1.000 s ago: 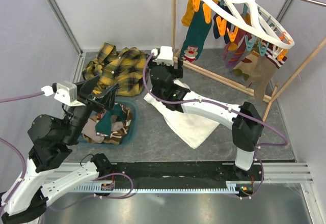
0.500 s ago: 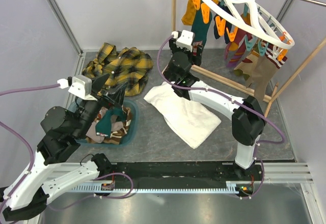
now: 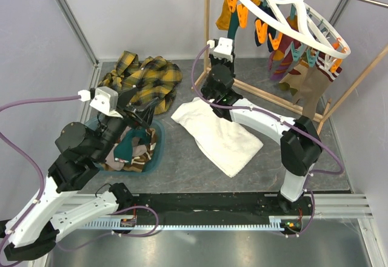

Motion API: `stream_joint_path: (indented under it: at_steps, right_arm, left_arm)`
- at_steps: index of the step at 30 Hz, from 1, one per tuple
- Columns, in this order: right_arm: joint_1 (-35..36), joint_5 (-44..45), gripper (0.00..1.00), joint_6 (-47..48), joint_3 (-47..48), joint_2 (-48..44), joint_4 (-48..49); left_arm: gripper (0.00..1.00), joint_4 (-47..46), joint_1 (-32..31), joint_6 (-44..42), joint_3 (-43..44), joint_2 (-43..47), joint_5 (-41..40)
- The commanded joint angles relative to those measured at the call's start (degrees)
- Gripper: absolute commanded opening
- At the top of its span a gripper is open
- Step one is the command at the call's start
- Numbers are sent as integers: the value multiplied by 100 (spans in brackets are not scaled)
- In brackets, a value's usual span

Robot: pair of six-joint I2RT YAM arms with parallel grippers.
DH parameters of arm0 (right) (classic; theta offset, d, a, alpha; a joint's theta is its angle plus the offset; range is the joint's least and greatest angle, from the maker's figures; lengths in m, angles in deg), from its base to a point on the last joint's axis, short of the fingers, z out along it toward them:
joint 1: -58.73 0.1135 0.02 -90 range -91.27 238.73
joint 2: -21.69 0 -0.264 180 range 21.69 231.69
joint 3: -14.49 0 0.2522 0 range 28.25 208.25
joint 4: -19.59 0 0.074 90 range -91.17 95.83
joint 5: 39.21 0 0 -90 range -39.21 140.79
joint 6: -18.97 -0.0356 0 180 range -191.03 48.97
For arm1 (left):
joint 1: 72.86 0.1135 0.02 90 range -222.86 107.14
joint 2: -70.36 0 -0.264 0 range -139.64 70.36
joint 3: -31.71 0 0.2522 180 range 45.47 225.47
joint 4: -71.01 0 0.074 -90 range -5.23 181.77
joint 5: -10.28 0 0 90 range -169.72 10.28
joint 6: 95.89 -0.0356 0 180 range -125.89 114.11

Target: Remove the socks clipped to the hanger

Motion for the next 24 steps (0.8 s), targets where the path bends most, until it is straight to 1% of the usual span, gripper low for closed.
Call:
stream_joint_path:
  at_steps: [1,2,3,6,7,8,11,12,14,19,20,24]
  right_arm:
    - [-13,-766,11,-845,-228,-810,-740]
    - [-13,-891,6,-951,-299,-908,-1038]
    - [-13,-988,0,-1091,-361,-996,-1136]
    - [-13,-1453,0,-1417,-773,-1408,-1243]
    - [-13,-1637,0,-1487,-983,-1627,-1278]
    - [-13,-1978,0,-1592,-1072,-1734,-1382]
    - [-13,-2673,0,-1838,-1284,-2138,-1838]
    - [-4,-2789,0,-1900,-1362,-2331,-1954]
    - [-22,-3009,0,-2058,-1451,-2551,-2252]
    - [-13,-3344,0,-2226,-1662,-3281,-2823]
    - [-13,-3396,0,-2400,-1688,-3377,-2886]
    - [-22,-3511,0,-2770,-1916,-3930,-3097]
  left_arm:
    - [78,1,11,432,458,-284,36]
    - [77,36,11,485,624,-371,36]
    - [77,45,11,521,739,-485,53]
    - [75,63,11,679,1213,-995,194]
    - [75,45,11,740,1354,-1292,229]
    - [75,45,11,758,1616,-1434,290]
    - [75,-16,11,767,2030,-1980,395]
    - [75,-42,19,776,2119,-2111,422]
    - [75,-77,11,758,2259,-2375,580]
    - [76,-157,11,750,2383,-2701,685]
    - [76,-157,19,767,2375,-2762,738]
    - [75,-279,11,1100,2243,-2833,1334]
